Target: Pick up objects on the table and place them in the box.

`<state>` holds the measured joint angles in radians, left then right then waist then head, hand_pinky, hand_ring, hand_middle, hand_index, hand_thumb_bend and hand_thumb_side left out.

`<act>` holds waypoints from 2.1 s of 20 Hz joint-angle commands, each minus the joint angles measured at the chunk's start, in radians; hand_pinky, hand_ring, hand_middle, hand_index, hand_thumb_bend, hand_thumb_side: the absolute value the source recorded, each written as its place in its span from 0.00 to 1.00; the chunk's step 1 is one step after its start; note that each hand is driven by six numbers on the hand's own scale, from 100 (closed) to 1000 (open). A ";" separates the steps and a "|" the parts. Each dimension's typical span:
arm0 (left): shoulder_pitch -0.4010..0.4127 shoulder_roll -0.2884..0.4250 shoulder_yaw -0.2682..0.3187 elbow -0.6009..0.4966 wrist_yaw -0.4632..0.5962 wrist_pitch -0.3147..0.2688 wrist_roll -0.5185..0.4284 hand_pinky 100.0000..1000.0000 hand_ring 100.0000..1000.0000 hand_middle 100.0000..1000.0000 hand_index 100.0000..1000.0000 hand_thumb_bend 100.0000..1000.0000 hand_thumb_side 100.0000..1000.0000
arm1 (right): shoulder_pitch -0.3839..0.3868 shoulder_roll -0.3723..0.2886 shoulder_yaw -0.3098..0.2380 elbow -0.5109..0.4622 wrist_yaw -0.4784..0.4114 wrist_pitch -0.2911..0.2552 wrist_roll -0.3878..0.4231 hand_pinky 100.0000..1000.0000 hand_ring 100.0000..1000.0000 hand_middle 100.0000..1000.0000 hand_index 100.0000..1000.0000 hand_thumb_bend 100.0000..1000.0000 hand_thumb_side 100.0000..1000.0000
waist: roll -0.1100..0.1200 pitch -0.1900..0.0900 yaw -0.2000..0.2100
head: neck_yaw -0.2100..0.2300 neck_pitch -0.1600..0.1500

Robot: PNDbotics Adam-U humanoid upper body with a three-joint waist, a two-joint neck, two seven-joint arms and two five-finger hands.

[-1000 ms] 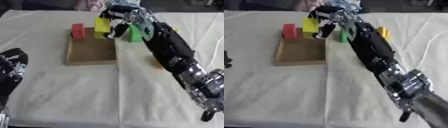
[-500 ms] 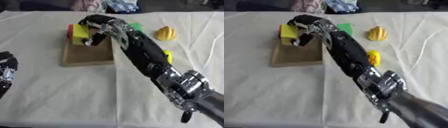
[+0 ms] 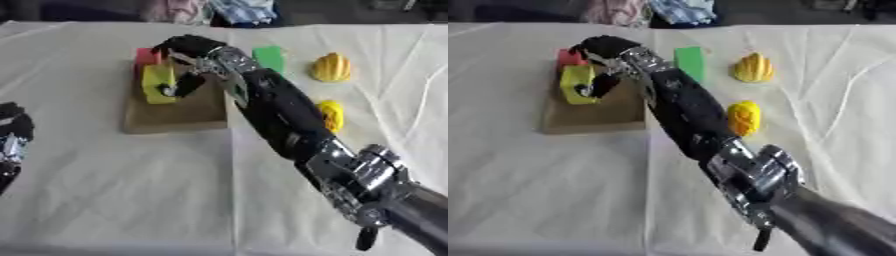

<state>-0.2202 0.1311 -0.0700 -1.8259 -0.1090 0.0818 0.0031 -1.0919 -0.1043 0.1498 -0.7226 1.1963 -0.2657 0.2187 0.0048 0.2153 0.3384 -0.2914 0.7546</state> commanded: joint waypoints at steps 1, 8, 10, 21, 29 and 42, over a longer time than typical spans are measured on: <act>-0.012 0.003 0.002 -0.021 0.003 -0.001 -0.002 0.67 0.65 0.68 0.75 0.28 0.43 | -0.018 0.002 0.010 -0.034 0.017 -0.003 -0.030 0.75 0.76 0.88 0.99 0.28 0.52 | -0.010 -0.002 -0.003 | -0.001 -0.007; -0.006 0.004 0.010 -0.019 0.000 0.000 0.005 0.67 0.65 0.68 0.75 0.28 0.43 | -0.037 -0.037 0.003 -0.131 -0.075 -0.033 -0.024 0.74 0.76 0.87 0.98 0.22 0.54 | -0.013 -0.005 -0.030 | 0.017 -0.007; -0.002 0.006 0.014 -0.018 -0.002 0.000 0.009 0.67 0.65 0.68 0.75 0.28 0.43 | -0.044 -0.062 -0.002 -0.159 -0.109 -0.050 -0.005 0.74 0.76 0.87 0.98 0.20 0.52 | -0.014 -0.007 -0.044 | 0.023 -0.007; 0.024 0.020 0.032 -0.012 -0.011 0.002 0.026 0.67 0.65 0.68 0.75 0.28 0.44 | -0.027 -0.272 0.037 -0.086 -0.287 -0.083 0.175 0.80 0.83 0.94 1.00 0.26 0.45 | -0.018 -0.017 -0.114 | 0.058 -0.007; 0.033 0.023 0.038 -0.011 -0.016 0.003 0.031 0.67 0.65 0.68 0.75 0.28 0.44 | 0.010 -0.330 0.011 -0.056 -0.305 -0.046 0.321 0.80 0.84 0.94 1.00 0.28 0.46 | -0.012 -0.019 -0.143 | 0.070 -0.008; 0.034 0.021 0.039 -0.011 -0.015 0.003 0.031 0.67 0.65 0.67 0.75 0.28 0.44 | 0.008 -0.315 -0.020 -0.098 -0.237 0.026 0.419 0.81 0.84 0.91 1.00 0.32 0.42 | -0.006 -0.017 -0.138 | 0.062 -0.014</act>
<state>-0.1825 0.1333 -0.0386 -1.8246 -0.1200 0.0856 0.0310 -1.0649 -0.4091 0.1356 -0.7981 0.9397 -0.2432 0.6465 -0.0020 0.2152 0.1992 -0.2274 0.7541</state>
